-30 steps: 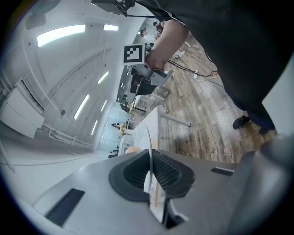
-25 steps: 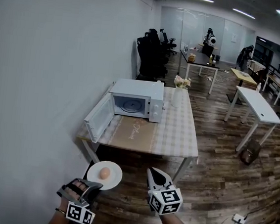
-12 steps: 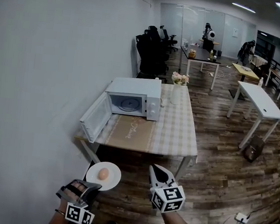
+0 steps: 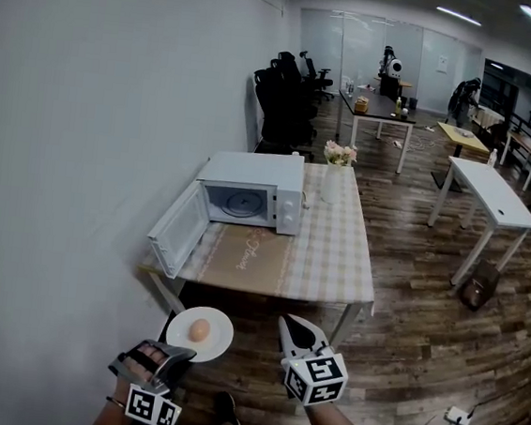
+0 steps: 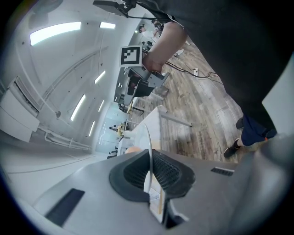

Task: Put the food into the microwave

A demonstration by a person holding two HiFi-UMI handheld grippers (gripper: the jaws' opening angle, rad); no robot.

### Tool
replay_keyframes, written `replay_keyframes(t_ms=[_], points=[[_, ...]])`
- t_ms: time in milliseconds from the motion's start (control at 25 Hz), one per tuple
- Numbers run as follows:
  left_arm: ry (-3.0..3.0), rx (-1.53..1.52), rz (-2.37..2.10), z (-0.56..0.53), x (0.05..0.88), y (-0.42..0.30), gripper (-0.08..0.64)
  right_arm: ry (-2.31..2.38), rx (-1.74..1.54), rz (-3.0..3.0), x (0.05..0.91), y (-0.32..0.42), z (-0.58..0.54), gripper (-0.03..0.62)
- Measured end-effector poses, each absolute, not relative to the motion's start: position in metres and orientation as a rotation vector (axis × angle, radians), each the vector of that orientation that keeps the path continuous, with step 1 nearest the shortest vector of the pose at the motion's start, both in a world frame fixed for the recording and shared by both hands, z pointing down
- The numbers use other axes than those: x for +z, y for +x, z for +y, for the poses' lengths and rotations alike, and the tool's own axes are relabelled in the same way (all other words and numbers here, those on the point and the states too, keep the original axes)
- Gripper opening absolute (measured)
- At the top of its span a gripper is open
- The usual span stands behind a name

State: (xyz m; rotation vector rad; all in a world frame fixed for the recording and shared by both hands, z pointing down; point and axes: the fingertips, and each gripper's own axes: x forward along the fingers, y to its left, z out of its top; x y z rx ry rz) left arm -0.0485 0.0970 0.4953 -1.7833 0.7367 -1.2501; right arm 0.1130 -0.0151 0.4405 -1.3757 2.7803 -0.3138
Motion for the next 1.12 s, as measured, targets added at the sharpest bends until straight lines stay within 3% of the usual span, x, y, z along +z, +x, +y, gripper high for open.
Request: replay_keyframes(t_ms=[1120], points=[[-1.791, -1.155, 0.768, -0.046, 0.485, -0.120, 0.018, -1.473, -0.283, 2.799, 0.441, 0.036, -0.136, 0.009]])
